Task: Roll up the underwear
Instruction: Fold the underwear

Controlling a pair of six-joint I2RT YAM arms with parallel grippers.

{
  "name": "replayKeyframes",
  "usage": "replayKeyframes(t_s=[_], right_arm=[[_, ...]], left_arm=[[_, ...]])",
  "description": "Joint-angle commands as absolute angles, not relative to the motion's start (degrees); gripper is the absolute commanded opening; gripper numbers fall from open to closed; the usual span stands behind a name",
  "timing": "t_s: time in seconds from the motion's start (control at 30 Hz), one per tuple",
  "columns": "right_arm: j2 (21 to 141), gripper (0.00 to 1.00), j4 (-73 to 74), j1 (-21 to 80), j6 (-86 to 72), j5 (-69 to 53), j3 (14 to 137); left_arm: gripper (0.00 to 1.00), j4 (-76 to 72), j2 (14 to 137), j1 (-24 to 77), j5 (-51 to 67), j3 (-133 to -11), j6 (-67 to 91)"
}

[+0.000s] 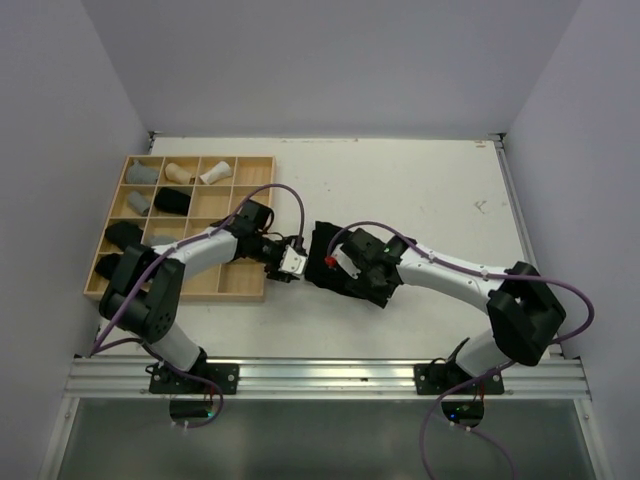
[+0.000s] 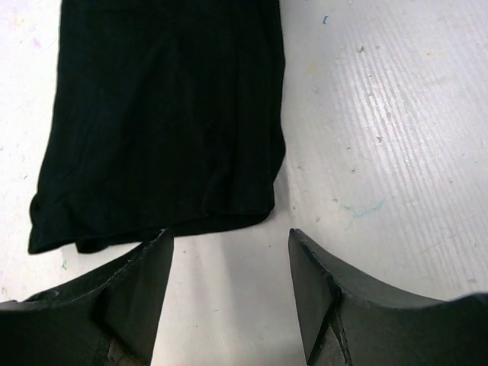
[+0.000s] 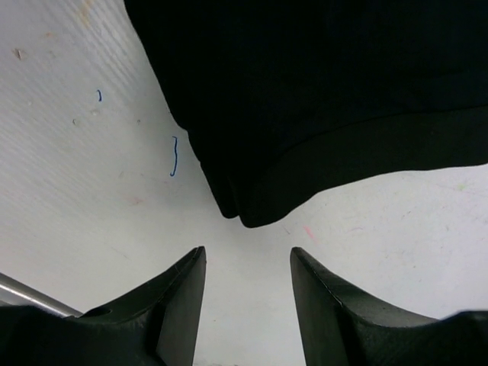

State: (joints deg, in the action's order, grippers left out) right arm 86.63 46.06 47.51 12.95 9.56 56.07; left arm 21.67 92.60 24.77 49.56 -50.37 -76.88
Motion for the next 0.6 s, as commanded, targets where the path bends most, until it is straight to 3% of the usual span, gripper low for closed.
replayKeyframes(t_s=[0.0, 0.37, 0.57], right_arm=[[85.5, 0.52, 44.3, 47.3, 17.4, 7.4, 54.8], [89.9, 0.5, 40.0, 47.4, 19.8, 4.2, 52.6], [94.4, 0.47, 38.8, 47.8, 20.7, 5.1, 52.1]], left_arm=[[0.66, 18.1, 91.6, 23.2, 54.7, -51.2, -73.8], [0.65, 16.6, 91.1, 22.7, 55.5, -49.7, -74.5], [0.65, 20.6, 89.9, 23.3, 54.1, -50.1, -83.2]])
